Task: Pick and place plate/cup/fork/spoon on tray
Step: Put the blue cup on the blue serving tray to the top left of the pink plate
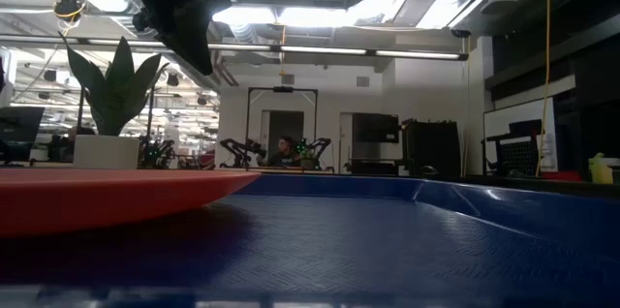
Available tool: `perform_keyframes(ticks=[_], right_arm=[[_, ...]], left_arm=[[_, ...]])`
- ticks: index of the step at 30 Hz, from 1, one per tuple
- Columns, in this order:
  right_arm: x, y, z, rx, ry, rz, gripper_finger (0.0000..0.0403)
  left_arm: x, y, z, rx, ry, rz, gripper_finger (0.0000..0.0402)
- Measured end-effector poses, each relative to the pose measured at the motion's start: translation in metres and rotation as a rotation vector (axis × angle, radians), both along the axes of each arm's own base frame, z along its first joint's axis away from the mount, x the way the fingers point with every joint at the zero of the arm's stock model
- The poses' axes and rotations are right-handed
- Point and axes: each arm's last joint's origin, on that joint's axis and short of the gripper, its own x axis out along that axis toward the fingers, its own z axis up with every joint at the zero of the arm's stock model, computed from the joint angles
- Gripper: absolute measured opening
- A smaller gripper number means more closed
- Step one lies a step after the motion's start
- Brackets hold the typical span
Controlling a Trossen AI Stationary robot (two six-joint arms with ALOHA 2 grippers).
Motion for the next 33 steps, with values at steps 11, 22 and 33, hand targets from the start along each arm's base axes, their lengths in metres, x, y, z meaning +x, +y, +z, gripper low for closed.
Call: perform_keyframes(ticks=[11,22,33], right_arm=[[-0.0023,0.0023,-0.0017,0.047,0.061,0.087,0.0343],[-0.0022,0.0022,-0.0017,0.036,0.055,0.096,0.0028],[-0.0044,0.0038,-0.0027,0.124,0.111,0.035,0.0012]], left_arm=[[0.0000,0.0000,0.0000,0.000,0.000,0.000,0.0000],[0.0000,0.0000,0.0000,0.000,0.000,0.000,0.0000],[0.0000,-0.0001,0.0000,0.000,0.000,0.000,0.0000]])
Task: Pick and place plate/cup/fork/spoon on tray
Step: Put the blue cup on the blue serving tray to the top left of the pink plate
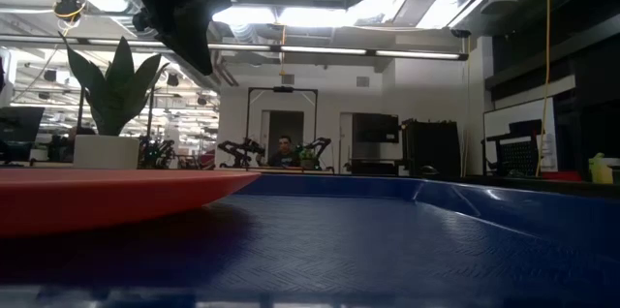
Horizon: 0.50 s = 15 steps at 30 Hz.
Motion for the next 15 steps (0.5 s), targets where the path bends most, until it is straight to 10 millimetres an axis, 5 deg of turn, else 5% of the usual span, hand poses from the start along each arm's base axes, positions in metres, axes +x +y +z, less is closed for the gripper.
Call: perform_keyframes(ticks=[8,15], right_arm=[[-0.004,0.001,-0.003,0.126,0.110,-0.129,0.0011],[-0.010,-0.007,-0.011,0.065,0.174,-0.299,0.0019]], left_arm=[[0.000,0.000,0.000,0.000,0.000,0.000,0.0000],[0.000,0.000,0.000,0.000,0.000,0.000,0.0000]])
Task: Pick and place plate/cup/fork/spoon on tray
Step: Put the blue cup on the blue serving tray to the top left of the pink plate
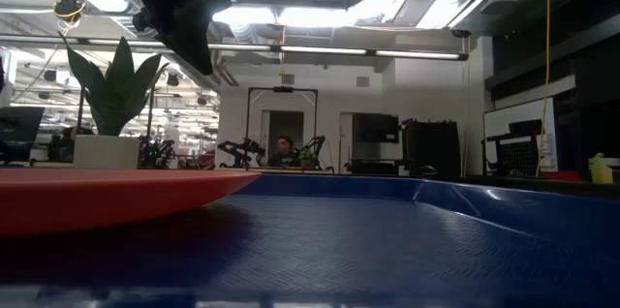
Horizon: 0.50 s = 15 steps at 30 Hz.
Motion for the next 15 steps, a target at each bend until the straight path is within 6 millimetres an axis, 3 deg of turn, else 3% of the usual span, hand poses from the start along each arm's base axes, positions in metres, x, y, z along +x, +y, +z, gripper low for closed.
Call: perform_keyframes(ticks=[10,15], right_arm=[[-0.0049,0.0012,-0.0034,0.044,0.065,-0.056,0.0076],[-0.0076,0.0005,-0.0056,0.045,0.107,-0.058,0.0082]], left_arm=[[0.0000,0.0001,0.0000,0.000,0.000,0.000,0.0000],[0.0000,0.0000,0.0000,0.000,0.000,0.000,0.0000]])
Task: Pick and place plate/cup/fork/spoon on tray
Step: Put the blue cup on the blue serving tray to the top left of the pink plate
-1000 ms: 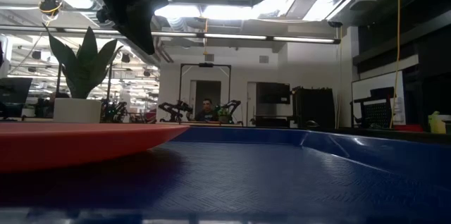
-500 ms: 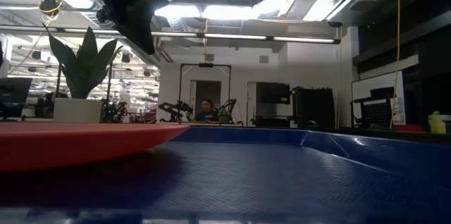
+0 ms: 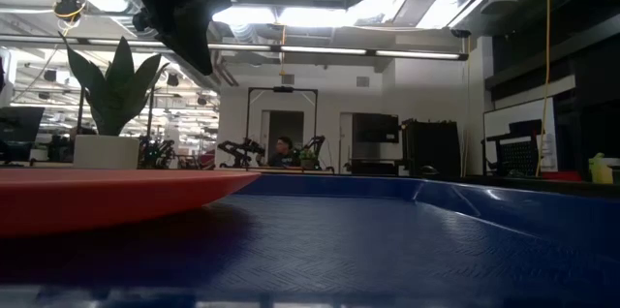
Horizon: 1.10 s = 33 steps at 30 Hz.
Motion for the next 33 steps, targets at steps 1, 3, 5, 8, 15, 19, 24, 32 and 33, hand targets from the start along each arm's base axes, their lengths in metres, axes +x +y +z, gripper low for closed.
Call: perform_keyframes(ticks=[1,3,5,8,15,19,24,32,33], right_arm=[[-0.001,-0.001,-0.001,-0.010,0.017,0.002,0.0082],[-0.004,-0.003,-0.004,-0.022,0.064,-0.013,0.0082],[-0.005,-0.004,-0.004,-0.017,0.076,-0.026,0.0082],[-0.006,-0.002,-0.004,-0.028,0.061,-0.023,0.0082],[-0.006,0.011,0.002,-0.090,-0.081,0.168,0.0082],[-0.001,0.024,0.014,-0.056,-0.249,0.408,0.0082],[-0.004,0.037,0.022,-0.034,-0.374,0.562,0.0082],[-0.011,0.045,0.024,-0.100,-0.441,0.644,0.0082],[-0.010,0.046,0.026,-0.081,-0.453,0.631,0.0082]], left_arm=[[0.000,0.000,0.000,0.000,0.000,0.000,0.0000],[0.000,0.000,0.000,0.000,0.000,0.000,0.0000],[0.000,0.000,0.000,0.000,0.000,0.000,0.0000],[0.000,0.000,0.000,0.000,0.000,0.000,0.0000],[0.000,0.000,0.000,0.000,0.000,0.000,0.0000],[0.000,0.000,0.000,0.000,0.000,0.000,0.0000],[0.000,0.000,0.000,0.000,0.000,0.000,0.0000],[0.000,0.000,0.000,0.000,0.000,0.000,0.0000],[0.000,0.000,0.000,0.000,0.000,0.000,0.0000]])
